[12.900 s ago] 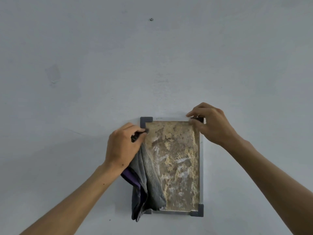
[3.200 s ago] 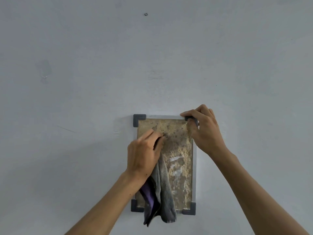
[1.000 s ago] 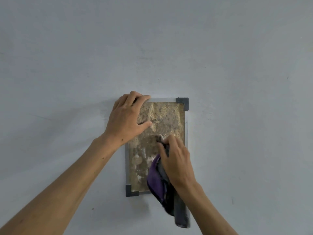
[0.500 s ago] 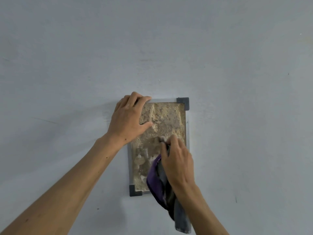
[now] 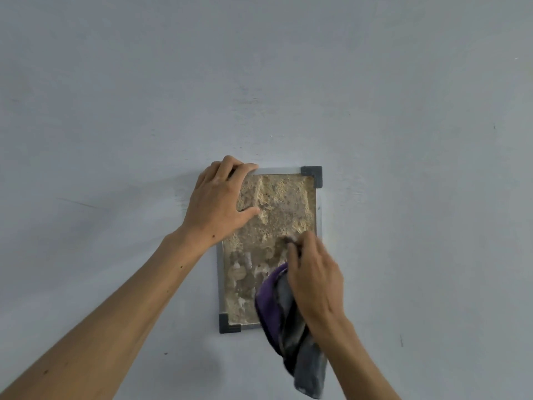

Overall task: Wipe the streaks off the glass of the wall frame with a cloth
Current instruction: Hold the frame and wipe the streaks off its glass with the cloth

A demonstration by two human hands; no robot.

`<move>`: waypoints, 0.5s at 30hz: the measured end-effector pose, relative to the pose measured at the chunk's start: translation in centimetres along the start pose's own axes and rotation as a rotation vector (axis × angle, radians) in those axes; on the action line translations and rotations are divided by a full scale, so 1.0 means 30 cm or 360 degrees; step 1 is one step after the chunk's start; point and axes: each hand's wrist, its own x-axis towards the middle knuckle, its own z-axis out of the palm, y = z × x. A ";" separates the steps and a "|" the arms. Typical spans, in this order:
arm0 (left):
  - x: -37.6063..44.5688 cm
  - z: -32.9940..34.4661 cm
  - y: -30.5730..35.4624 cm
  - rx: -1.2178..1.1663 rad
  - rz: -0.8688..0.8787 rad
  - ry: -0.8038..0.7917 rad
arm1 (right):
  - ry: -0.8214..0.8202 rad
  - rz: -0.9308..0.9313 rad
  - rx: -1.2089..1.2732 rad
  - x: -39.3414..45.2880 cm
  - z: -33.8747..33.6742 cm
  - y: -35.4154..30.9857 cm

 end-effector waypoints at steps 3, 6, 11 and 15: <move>0.000 0.005 0.005 -0.0009 -0.0013 0.0018 | 0.0150 0.0175 -0.0002 0.011 -0.025 0.061; -0.001 0.006 0.008 -0.0011 -0.0017 0.0020 | -0.0008 -0.0117 -0.0099 -0.026 0.004 0.033; -0.002 0.006 0.008 -0.0008 -0.0020 0.0008 | -0.0053 -0.0277 -0.0078 0.031 -0.042 0.049; 0.000 0.006 0.007 -0.0011 -0.0025 0.0008 | 0.0141 -0.0287 -0.0111 0.113 -0.078 0.093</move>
